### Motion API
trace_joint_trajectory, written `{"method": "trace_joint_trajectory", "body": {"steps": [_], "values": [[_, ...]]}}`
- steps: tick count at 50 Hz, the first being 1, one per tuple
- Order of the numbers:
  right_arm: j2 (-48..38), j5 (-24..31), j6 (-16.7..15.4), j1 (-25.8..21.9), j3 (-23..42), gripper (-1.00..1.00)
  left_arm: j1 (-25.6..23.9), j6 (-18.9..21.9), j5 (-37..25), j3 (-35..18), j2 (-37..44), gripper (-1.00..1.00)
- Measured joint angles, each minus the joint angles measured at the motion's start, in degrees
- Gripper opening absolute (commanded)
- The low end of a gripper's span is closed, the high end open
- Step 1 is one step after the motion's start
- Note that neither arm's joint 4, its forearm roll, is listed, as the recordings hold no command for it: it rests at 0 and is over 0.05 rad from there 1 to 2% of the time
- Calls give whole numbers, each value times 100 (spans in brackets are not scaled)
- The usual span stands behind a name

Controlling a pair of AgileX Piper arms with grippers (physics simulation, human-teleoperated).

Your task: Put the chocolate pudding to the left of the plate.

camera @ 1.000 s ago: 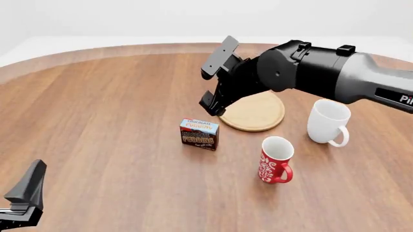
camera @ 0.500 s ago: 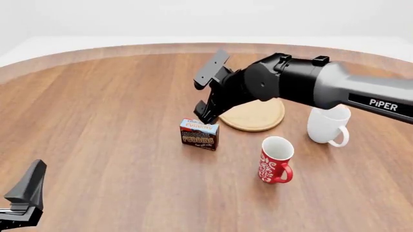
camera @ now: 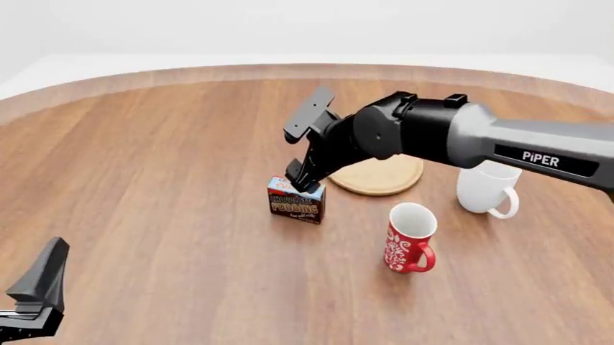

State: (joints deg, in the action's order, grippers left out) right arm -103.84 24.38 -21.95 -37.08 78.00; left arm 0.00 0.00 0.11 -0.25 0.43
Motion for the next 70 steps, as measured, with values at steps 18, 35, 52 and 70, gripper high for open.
{"method": "trace_joint_trajectory", "body": {"steps": [18, 35, 52, 70], "values": [[-230, -3, 72, 27, 45, 100, 0, 0, 0, 0, 0, 100], [-441, -5, 164, 1, 46, 100, 0, 0, 0, 0, 0, 100], [-581, 55, 128, 139, 132, 100, 0, 0, 0, 0, 0, 100], [-676, -23, 179, 194, 34, 100, 0, 0, 0, 0, 0, 100]]}}
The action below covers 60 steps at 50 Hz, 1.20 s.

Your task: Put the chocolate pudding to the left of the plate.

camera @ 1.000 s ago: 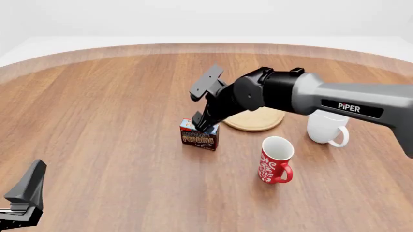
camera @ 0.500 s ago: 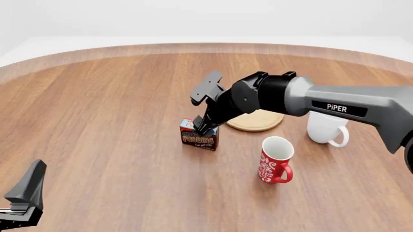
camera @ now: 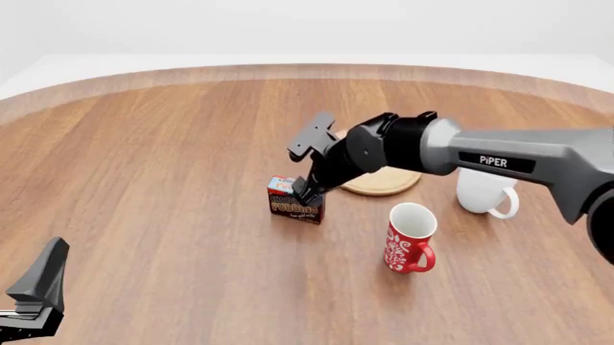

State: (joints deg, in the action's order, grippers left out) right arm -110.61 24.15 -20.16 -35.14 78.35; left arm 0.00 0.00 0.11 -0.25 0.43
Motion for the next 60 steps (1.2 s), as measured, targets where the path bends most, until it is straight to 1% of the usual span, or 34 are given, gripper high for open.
{"method": "trace_joint_trajectory", "body": {"steps": [21, 34, 60], "values": [[-143, -37, -38, 76, -37, 100, 0, 0, 0, 0, 0, 100], [-141, -19, 13, 21, -100, 100, 0, 0, 0, 0, 0, 100], [-328, 87, 22, 45, 44, 100, 0, 0, 0, 0, 0, 100]]}}
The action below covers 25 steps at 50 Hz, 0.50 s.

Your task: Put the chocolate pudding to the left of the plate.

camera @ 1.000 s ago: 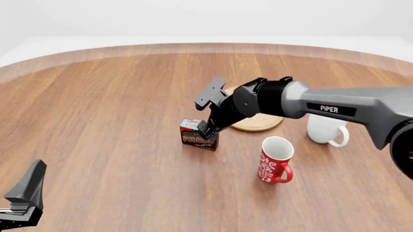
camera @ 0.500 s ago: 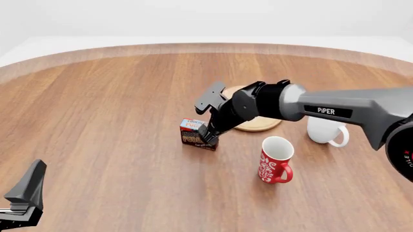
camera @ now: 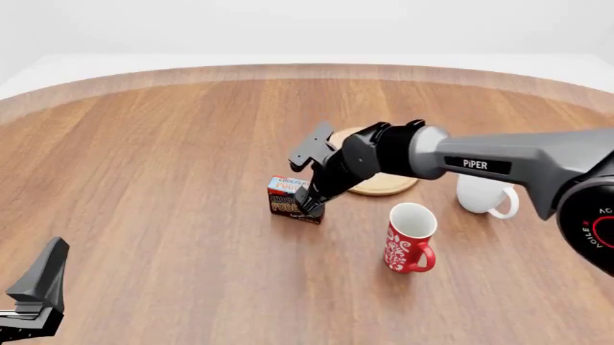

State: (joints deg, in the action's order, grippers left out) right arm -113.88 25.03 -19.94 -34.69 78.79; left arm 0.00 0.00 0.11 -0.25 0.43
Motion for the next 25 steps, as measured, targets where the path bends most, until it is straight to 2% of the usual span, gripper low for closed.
{"method": "trace_joint_trajectory", "body": {"steps": [23, 24, 25], "values": [[-163, -4, 31, 6, 47, 100, 0, 0, 0, 0, 0, 100], [-162, -6, 33, 2, 37, -100, 0, 0, 0, 0, 0, 100], [-155, -10, 37, 6, 30, -100, 0, 0, 0, 0, 0, 100]]}}
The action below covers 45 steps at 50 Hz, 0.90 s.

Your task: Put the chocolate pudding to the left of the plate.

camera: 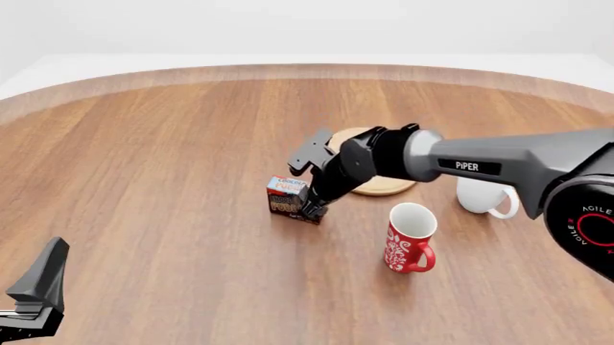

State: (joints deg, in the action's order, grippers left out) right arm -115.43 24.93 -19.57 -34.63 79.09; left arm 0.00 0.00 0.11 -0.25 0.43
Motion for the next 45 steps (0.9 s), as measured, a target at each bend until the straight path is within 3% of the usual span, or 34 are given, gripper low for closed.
{"method": "trace_joint_trajectory", "body": {"steps": [15, 32, 45], "values": [[235, -149, 83, -156, -323, -100, 0, 0, 0, 0, 0, 100], [1158, -72, 208, -371, -893, -100, 0, 0, 0, 0, 0, 100], [1622, 197, 92, -266, -725, -100, 0, 0, 0, 0, 0, 100]]}}
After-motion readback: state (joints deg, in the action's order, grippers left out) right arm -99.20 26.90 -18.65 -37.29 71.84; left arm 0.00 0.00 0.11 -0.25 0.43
